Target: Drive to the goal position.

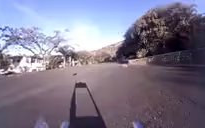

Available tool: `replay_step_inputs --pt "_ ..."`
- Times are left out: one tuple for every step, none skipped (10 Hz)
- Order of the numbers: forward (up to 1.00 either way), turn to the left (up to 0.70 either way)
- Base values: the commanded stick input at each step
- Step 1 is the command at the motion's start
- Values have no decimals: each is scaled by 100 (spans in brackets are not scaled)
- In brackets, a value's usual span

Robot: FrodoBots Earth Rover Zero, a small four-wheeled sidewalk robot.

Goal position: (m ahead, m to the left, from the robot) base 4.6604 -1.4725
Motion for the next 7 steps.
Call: replay_step_inputs --pt "50 0" --pt "50 0" --pt "50 0" --pt "50 0" --pt "50 0" --pt "50 0" --pt "50 0"
